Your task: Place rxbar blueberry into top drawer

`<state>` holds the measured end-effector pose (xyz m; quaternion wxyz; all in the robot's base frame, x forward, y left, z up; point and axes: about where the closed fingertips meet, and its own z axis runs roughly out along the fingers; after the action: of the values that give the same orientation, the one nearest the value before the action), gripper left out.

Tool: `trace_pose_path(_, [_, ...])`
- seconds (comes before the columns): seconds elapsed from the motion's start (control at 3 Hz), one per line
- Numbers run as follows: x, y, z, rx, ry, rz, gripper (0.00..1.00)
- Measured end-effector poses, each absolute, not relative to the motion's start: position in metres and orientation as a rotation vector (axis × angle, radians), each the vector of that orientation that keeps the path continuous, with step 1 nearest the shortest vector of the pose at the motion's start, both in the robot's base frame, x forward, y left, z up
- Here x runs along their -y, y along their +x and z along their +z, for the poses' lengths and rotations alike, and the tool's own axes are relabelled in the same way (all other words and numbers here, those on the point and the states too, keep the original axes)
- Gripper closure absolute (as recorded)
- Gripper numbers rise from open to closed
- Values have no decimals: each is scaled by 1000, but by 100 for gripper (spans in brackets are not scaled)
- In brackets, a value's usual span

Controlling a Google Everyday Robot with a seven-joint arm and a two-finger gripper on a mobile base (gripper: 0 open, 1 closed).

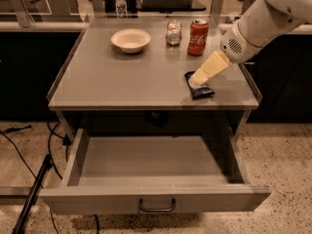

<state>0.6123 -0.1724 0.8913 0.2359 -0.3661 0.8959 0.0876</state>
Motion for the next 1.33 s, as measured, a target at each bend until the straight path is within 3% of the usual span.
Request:
trace_pose_path(1.0, [161,614,883,-2435,-924,176,2])
trace_pose_path(1.33, [155,623,875,-2421,-870,128,23])
